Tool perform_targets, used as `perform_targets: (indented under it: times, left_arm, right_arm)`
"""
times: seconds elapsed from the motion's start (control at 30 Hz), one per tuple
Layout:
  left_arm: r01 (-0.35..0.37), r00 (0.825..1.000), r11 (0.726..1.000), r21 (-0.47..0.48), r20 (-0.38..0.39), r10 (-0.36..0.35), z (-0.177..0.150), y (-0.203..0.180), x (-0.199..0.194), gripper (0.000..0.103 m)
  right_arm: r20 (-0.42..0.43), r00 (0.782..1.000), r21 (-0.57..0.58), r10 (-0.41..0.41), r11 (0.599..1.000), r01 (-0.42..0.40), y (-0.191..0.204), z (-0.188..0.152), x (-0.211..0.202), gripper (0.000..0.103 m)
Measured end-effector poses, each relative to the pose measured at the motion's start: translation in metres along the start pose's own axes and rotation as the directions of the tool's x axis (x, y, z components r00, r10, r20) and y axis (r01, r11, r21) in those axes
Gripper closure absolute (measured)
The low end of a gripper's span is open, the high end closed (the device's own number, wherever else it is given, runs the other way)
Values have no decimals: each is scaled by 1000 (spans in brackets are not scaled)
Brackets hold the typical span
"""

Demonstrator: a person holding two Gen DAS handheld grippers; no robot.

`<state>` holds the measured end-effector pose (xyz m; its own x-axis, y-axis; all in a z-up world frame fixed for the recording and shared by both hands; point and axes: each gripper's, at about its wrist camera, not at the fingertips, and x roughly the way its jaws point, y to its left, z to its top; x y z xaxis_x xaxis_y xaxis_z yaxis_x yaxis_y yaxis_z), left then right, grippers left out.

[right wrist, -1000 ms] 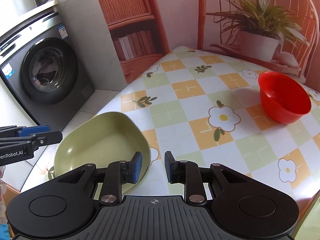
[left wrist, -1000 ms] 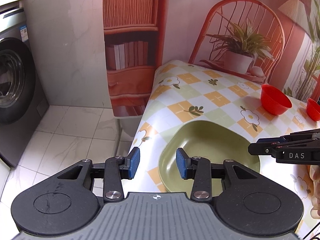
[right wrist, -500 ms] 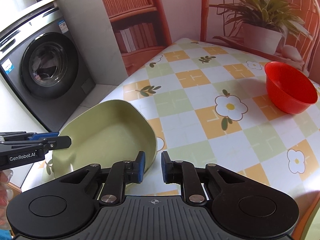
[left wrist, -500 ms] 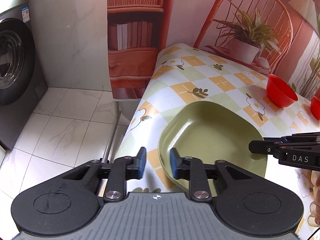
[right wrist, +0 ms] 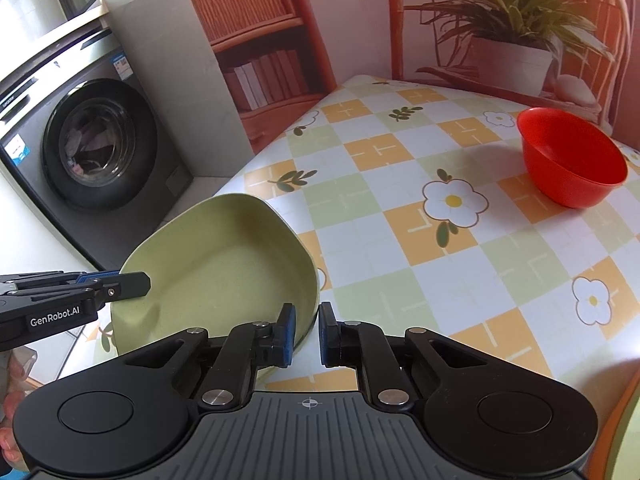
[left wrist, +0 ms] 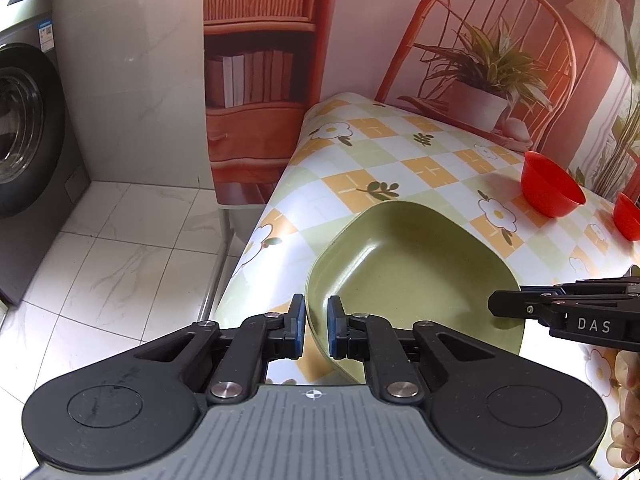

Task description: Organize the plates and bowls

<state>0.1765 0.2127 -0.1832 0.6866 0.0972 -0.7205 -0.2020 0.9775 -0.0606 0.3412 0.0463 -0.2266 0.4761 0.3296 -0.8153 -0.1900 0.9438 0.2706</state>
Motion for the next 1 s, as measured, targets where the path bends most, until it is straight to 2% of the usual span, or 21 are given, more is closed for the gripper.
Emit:
perform_targets:
  times: [0.2,0.53,1.0]
  left_arm:
    - [9,1000,999,38,18,-9,11,-15,-9,91]
    - [33,998,996,82,53,-38,26,-42,-24,91]
    - [84,993,983,161,72,-97,34,-97,-35,91]
  right_arm:
    - [28,1000,46,0,999,-2,-11,0,-14,92]
    - [125,992,100,-1,995,-12,-31,4,-52,92]
    - [246,967,164,-70,986,30,-72,2,-106,92]
